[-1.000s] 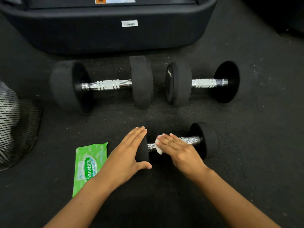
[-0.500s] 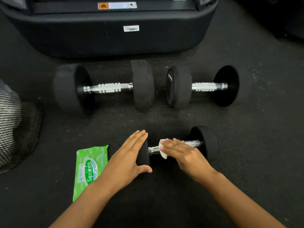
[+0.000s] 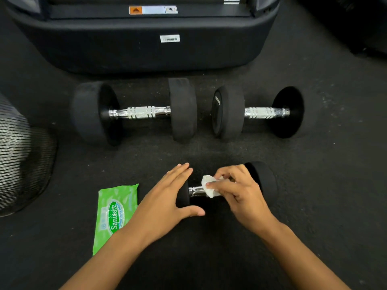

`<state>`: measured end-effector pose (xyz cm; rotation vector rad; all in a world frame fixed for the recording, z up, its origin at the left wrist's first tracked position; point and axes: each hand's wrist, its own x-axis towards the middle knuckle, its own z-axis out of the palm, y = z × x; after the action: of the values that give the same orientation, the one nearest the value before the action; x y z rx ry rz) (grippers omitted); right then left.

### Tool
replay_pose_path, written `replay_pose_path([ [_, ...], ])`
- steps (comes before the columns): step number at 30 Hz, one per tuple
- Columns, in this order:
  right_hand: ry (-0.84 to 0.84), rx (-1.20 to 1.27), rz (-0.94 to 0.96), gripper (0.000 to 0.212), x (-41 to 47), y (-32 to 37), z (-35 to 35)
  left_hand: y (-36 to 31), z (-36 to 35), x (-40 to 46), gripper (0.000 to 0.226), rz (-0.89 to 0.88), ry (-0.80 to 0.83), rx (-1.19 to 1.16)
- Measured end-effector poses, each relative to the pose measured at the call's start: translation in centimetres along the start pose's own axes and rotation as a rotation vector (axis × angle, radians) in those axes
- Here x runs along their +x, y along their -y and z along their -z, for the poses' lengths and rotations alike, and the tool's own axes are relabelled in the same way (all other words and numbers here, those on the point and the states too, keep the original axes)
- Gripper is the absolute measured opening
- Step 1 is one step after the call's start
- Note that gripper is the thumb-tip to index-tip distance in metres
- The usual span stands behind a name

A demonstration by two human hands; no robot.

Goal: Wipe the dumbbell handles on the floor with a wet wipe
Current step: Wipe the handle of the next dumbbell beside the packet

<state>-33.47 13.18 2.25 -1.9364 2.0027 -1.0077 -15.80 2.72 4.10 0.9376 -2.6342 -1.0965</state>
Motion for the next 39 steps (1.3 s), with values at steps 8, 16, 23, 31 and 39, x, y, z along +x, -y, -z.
replay_pose_path([
  [8,-0.152,0.323,-0.276,0.040,0.2,2.4,0.9,-2.8,-1.0,0.7,0.025,-0.048,-0.294,-0.114],
  [16,-0.249,-0.073,-0.475,0.036,-0.4,-1.9,3.6,-2.9,-4.3,2.8,0.027,-0.179,-0.132,0.399],
  [23,-0.141,-0.152,-0.661,0.058,-2.8,-3.3,1.2,-3.0,-5.3,3.5,0.065,-0.118,0.083,0.537],
  [31,-0.218,-0.211,-0.641,0.052,-2.7,-3.6,0.5,-2.7,-6.4,3.2,0.056,-0.205,-0.007,0.518],
  [39,-0.244,-0.234,-0.619,0.050,-2.9,-3.9,0.2,-2.5,-7.3,3.9,0.040,-0.088,-0.093,0.458],
])
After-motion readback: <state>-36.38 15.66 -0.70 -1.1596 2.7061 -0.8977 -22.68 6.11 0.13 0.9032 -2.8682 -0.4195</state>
